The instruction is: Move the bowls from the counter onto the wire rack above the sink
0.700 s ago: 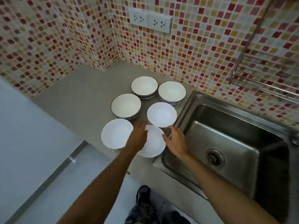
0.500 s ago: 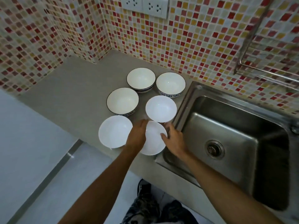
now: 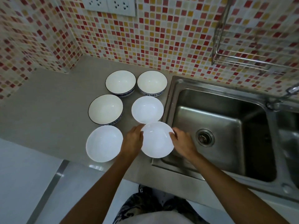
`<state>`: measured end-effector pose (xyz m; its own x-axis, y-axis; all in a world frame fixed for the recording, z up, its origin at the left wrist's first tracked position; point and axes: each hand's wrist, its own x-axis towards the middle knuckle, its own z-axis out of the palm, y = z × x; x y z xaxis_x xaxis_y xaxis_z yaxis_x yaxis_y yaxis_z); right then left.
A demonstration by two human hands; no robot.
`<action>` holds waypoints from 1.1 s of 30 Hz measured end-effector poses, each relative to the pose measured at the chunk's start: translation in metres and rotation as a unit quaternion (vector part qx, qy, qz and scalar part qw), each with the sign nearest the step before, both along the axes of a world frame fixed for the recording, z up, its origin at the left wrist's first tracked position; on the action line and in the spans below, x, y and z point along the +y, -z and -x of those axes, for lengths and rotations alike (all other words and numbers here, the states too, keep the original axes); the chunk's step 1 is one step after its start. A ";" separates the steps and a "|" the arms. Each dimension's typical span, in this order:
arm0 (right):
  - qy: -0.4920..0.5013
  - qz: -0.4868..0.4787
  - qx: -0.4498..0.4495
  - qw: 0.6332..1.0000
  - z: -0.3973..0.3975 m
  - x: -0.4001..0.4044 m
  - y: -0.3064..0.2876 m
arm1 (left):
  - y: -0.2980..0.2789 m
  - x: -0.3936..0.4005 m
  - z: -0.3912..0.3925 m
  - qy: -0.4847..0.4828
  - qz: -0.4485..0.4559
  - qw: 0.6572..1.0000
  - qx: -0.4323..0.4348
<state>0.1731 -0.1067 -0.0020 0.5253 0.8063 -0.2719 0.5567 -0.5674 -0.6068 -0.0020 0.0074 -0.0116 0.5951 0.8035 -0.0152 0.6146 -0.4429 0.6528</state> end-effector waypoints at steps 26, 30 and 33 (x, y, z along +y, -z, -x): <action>0.230 -0.167 -0.070 0.956 -0.159 -0.118 -0.085 | -0.122 -0.096 -0.217 0.084 0.426 0.875 -0.213; 0.232 -0.254 -0.097 0.934 -0.183 -0.127 -0.119 | -0.140 -0.101 -0.236 0.081 0.393 0.884 -0.241; 0.235 -0.317 -0.123 0.910 -0.207 -0.131 -0.151 | -0.157 -0.104 -0.249 0.093 0.372 0.891 -0.242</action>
